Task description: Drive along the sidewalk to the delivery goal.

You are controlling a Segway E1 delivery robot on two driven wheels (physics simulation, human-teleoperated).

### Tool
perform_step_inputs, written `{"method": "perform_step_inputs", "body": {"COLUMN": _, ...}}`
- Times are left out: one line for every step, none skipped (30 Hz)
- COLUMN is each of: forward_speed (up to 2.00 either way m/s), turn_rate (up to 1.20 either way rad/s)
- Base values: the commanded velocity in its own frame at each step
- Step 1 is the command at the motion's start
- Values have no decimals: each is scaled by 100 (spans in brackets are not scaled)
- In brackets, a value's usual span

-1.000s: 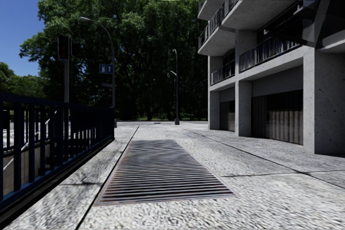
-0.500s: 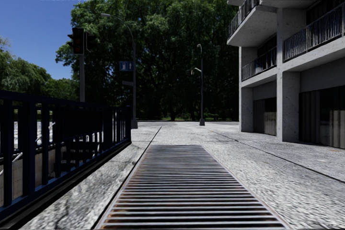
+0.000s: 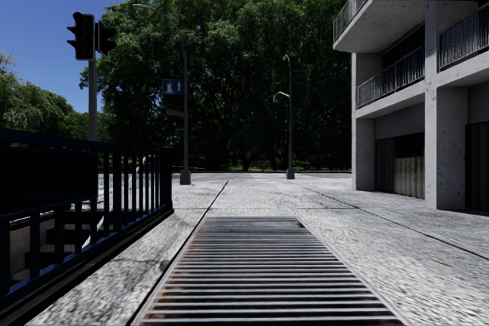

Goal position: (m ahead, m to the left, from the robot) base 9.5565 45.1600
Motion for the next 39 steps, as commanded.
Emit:
{"method": "perform_step_inputs", "body": {"forward_speed": 200, "turn_rate": 0}}
{"method": "perform_step_inputs", "body": {"forward_speed": 200, "turn_rate": 0}}
{"method": "perform_step_inputs", "body": {"forward_speed": 200, "turn_rate": 0}}
{"method": "perform_step_inputs", "body": {"forward_speed": 200, "turn_rate": 0}}
{"method": "perform_step_inputs", "body": {"forward_speed": 200, "turn_rate": 0}}
{"method": "perform_step_inputs", "body": {"forward_speed": 200, "turn_rate": 0}}
{"method": "perform_step_inputs", "body": {"forward_speed": 200, "turn_rate": 0}}
{"method": "perform_step_inputs", "body": {"forward_speed": 200, "turn_rate": 0}}
{"method": "perform_step_inputs", "body": {"forward_speed": 200, "turn_rate": 0}}
{"method": "perform_step_inputs", "body": {"forward_speed": 200, "turn_rate": 0}}
{"method": "perform_step_inputs", "body": {"forward_speed": 200, "turn_rate": 0}}
{"method": "perform_step_inputs", "body": {"forward_speed": 200, "turn_rate": 0}}
{"method": "perform_step_inputs", "body": {"forward_speed": 200, "turn_rate": 0}}
{"method": "perform_step_inputs", "body": {"forward_speed": 200, "turn_rate": 0}}
{"method": "perform_step_inputs", "body": {"forward_speed": 200, "turn_rate": 0}}
{"method": "perform_step_inputs", "body": {"forward_speed": 200, "turn_rate": 0}}
{"method": "perform_step_inputs", "body": {"forward_speed": 200, "turn_rate": 0}}
{"method": "perform_step_inputs", "body": {"forward_speed": 200, "turn_rate": 0}}
{"method": "perform_step_inputs", "body": {"forward_speed": 200, "turn_rate": 0}}
{"method": "perform_step_inputs", "body": {"forward_speed": 200, "turn_rate": 0}}
{"method": "perform_step_inputs", "body": {"forward_speed": 200, "turn_rate": 0}}
{"method": "perform_step_inputs", "body": {"forward_speed": 200, "turn_rate": 0}}
{"method": "perform_step_inputs", "body": {"forward_speed": 200, "turn_rate": 0}}
{"method": "perform_step_inputs", "body": {"forward_speed": 200, "turn_rate": 0}}
{"method": "perform_step_inputs", "body": {"forward_speed": 200, "turn_rate": 0}}
{"method": "perform_step_inputs", "body": {"forward_speed": 200, "turn_rate": 0}}
{"method": "perform_step_inputs", "body": {"forward_speed": 200, "turn_rate": 0}}
{"method": "perform_step_inputs", "body": {"forward_speed": 200, "turn_rate": 0}}
{"method": "perform_step_inputs", "body": {"forward_speed": 200, "turn_rate": 0}}
{"method": "perform_step_inputs", "body": {"forward_speed": 200, "turn_rate": 0}}
{"method": "perform_step_inputs", "body": {"forward_speed": 200, "turn_rate": 0}}
{"method": "perform_step_inputs", "body": {"forward_speed": 200, "turn_rate": 0}}
{"method": "perform_step_inputs", "body": {"forward_speed": 200, "turn_rate": 0}}
{"method": "perform_step_inputs", "body": {"forward_speed": 200, "turn_rate": 0}}
{"method": "perform_step_inputs", "body": {"forward_speed": 200, "turn_rate": 0}}
{"method": "perform_step_inputs", "body": {"forward_speed": 200, "turn_rate": 0}}
{"method": "perform_step_inputs", "body": {"forward_speed": 200, "turn_rate": 0}}
{"method": "perform_step_inputs", "body": {"forward_speed": 200, "turn_rate": 0}}
{"method": "perform_step_inputs", "body": {"forward_speed": 200, "turn_rate": 0}}
